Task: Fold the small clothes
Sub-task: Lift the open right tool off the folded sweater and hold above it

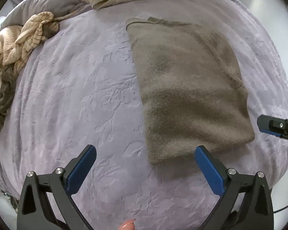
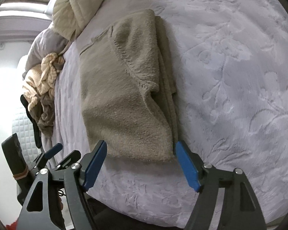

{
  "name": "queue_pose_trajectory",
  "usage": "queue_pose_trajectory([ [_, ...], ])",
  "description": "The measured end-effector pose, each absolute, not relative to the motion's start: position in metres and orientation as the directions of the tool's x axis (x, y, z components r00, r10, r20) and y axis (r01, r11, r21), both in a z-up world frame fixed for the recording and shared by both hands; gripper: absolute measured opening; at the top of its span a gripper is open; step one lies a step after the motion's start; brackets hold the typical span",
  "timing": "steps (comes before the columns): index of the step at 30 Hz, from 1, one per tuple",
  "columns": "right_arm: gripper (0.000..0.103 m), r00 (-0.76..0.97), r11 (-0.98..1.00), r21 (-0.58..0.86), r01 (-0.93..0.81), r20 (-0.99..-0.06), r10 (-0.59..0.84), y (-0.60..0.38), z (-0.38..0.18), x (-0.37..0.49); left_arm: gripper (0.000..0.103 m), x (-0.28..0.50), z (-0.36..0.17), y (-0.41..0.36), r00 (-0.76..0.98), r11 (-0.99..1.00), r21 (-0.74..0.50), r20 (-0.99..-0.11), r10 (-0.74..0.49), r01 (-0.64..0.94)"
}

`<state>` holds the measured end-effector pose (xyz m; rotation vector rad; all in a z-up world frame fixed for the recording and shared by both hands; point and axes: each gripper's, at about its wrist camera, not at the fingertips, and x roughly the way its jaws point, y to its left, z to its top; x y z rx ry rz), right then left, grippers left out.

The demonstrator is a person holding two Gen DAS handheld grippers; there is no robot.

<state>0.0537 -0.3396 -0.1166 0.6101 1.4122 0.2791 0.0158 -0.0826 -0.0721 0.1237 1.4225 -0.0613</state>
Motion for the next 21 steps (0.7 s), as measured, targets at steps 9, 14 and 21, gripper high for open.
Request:
queue_pose_trajectory([
  [9,0.103,0.178,0.882,0.471,0.031,-0.870,0.459,-0.327,-0.104,0.063,0.103,0.015,-0.076,-0.083,0.102,0.999,0.025,-0.995,0.020,0.045],
  [14,0.103,0.119,0.899,0.438,-0.007,-0.892,0.436,-0.320,-0.107,0.072,0.103,0.017,-0.075,-0.088,0.082,0.999,0.013,-0.997,0.009,0.051],
  [21,0.103,0.106,0.892,0.451,0.027,-0.889,0.446,-0.325,-0.112,0.084,0.103,0.029,-0.076,-0.083,0.071,0.999,0.032,-0.997,0.031,0.017],
])
